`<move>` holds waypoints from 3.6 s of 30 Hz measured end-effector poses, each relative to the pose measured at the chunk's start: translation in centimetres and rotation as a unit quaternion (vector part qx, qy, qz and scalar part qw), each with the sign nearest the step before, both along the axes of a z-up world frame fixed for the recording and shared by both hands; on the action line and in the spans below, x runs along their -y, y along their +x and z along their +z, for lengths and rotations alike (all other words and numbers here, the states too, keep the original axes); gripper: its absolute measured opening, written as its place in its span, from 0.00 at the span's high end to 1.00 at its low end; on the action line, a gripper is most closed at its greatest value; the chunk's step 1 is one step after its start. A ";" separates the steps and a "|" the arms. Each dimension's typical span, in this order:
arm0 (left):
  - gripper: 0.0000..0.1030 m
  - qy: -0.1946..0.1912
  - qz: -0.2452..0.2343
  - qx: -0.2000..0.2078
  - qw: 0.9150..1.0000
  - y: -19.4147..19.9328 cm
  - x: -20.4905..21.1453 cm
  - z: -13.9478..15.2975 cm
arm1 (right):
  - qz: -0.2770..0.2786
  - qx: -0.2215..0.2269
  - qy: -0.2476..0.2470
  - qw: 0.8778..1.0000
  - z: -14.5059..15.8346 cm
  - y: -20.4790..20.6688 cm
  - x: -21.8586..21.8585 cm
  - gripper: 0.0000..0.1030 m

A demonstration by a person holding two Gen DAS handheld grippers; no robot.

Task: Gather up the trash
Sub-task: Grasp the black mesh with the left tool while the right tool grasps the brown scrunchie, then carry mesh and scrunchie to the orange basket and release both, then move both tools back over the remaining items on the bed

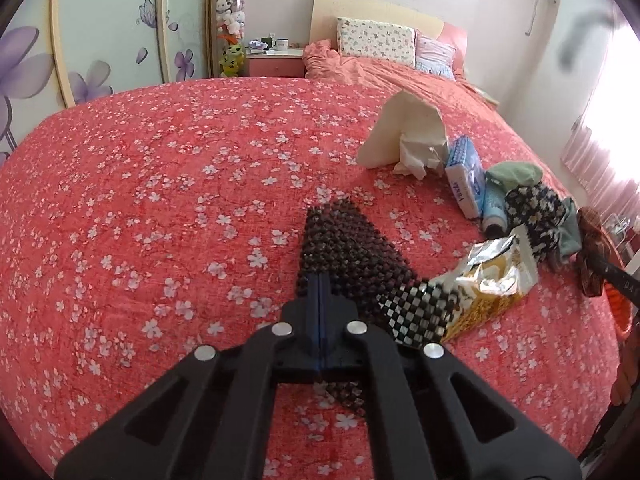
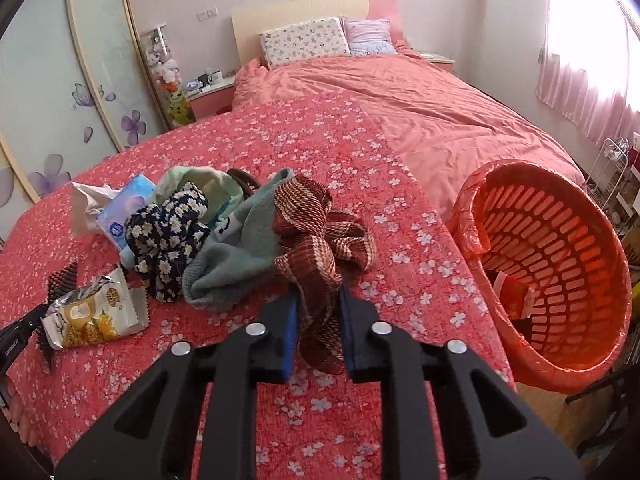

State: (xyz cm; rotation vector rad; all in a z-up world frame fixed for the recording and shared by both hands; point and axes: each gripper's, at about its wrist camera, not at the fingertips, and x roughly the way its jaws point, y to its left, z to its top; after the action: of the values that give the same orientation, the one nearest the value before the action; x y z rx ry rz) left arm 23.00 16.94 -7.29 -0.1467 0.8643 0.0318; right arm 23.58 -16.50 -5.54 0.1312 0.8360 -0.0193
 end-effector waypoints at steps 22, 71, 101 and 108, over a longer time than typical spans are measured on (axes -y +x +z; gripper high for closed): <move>0.90 0.015 -0.020 -0.007 1.000 0.9 1.7 -0.6 | 0.013 0.015 -0.005 1.000 0.5 -1.1 -0.1 0.88; 0.94 -0.066 -0.281 0.163 0.943 -2.7 31.2 14.4 | -0.113 0.136 0.016 0.984 7.4 -7.5 15.8 0.88; 0.58 0.000 -0.281 0.087 0.956 2.6 37.2 5.4 | -0.155 0.098 0.039 0.982 3.2 -5.9 21.3 0.46; 0.49 0.037 -0.233 0.086 0.968 0.8 28.6 4.8 | -0.121 0.087 0.029 0.988 3.6 -5.7 17.2 0.45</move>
State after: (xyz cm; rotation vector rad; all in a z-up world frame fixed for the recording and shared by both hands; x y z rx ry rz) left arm 23.83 -11.64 -2.52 0.1254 0.7061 -0.3848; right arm 17.87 -33.74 -1.95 0.2854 0.6418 -0.2096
